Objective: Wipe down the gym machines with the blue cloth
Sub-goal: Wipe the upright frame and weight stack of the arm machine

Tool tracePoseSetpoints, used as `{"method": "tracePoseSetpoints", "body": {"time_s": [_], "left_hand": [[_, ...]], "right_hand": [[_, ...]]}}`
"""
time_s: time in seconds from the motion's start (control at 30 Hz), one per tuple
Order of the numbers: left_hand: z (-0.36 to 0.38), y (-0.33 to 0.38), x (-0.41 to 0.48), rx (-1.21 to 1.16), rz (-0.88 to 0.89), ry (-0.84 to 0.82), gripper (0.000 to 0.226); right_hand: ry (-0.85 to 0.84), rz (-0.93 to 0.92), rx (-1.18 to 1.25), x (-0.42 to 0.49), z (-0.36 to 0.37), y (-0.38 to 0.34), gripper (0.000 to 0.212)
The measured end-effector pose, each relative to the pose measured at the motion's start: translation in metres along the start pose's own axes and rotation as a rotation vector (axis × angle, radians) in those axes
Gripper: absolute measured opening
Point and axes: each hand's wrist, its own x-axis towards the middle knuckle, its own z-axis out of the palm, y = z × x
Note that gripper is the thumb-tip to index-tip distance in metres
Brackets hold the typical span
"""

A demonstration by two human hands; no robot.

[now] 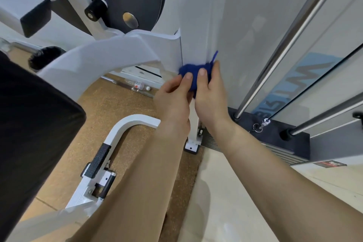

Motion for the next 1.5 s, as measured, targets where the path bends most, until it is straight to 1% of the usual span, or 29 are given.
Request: {"method": "tracePoseSetpoints", "body": {"time_s": [0.07,0.1,0.2,0.3,0.37,0.43,0.53,0.6,0.7,0.73,0.83,0.9,0.97,1.0,1.07,1.1,1.17,1.3,1.37,1.5], "left_hand": [[0.005,0.005,0.001,0.008,0.078,0.000,0.029],[0.005,0.004,0.002,0.049,0.119,0.021,0.029],[-0.002,-0.011,0.010,0.188,0.186,0.103,0.020],[-0.013,-0.037,0.021,0.226,0.156,0.143,0.017],[-0.020,-0.054,0.024,0.245,0.091,0.148,0.023],[-0.026,-0.068,0.026,0.230,0.019,0.150,0.027],[-0.025,-0.065,0.027,0.162,0.005,0.169,0.021],[-0.023,-0.056,0.032,0.121,0.081,0.160,0.020],[-0.026,-0.054,0.041,0.138,0.200,0.165,0.020],[-0.028,-0.058,0.043,0.163,0.223,0.173,0.020],[-0.037,-0.078,0.054,0.231,0.257,0.176,0.022],[-0.046,-0.088,0.063,0.284,0.280,0.180,0.022],[-0.054,-0.096,0.072,0.375,0.344,0.119,0.015],[-0.057,-0.100,0.075,0.462,0.401,0.079,0.014],[-0.062,-0.106,0.079,0.636,0.513,0.027,0.031],[-0.064,-0.110,0.081,0.684,0.546,-0.007,0.038],[-0.070,-0.118,0.088,0.750,0.606,-0.074,0.044],[-0.081,-0.134,0.103,0.747,0.679,-0.176,0.038],[-0.087,-0.144,0.108,0.770,0.706,-0.187,0.036],[-0.098,-0.163,0.116,0.793,0.658,-0.203,0.039]], "right_hand": [[0.028,-0.085,0.014,0.006,-0.002,-0.008,0.055],[0.021,-0.114,0.012,0.005,-0.004,-0.008,0.054],[-0.014,-0.143,-0.035,0.003,-0.001,0.013,0.055],[-0.063,-0.046,-0.036,0.002,0.010,0.048,0.061],[-0.095,0.027,-0.047,-0.003,0.015,0.065,0.066],[-0.109,0.052,-0.076,-0.007,0.017,0.073,0.068],[-0.060,0.071,-0.015,-0.001,0.014,0.069,0.064],[-0.012,-0.003,0.071,0.005,0.010,0.061,0.065],[0.039,-0.087,0.124,0.009,0.006,0.065,0.068],[0.067,-0.080,0.144,0.009,0.007,0.069,0.065],[0.164,-0.037,0.154,0.004,0.014,0.088,0.042],[0.220,-0.036,0.099,0.000,0.021,0.104,0.037],[0.267,-0.030,0.081,-0.001,0.028,0.117,0.043],[0.277,-0.025,0.084,-0.002,0.032,0.122,0.047],[0.281,-0.028,0.056,-0.002,0.039,0.130,0.051],[0.282,-0.043,0.019,-0.003,0.041,0.135,0.052],[0.278,-0.071,-0.023,-0.004,0.044,0.147,0.054],[0.253,-0.103,-0.038,0.000,0.048,0.173,0.055],[0.233,-0.124,-0.062,0.001,0.050,0.187,0.059],[0.194,-0.127,-0.080,-0.001,0.054,0.215,0.068]]}}
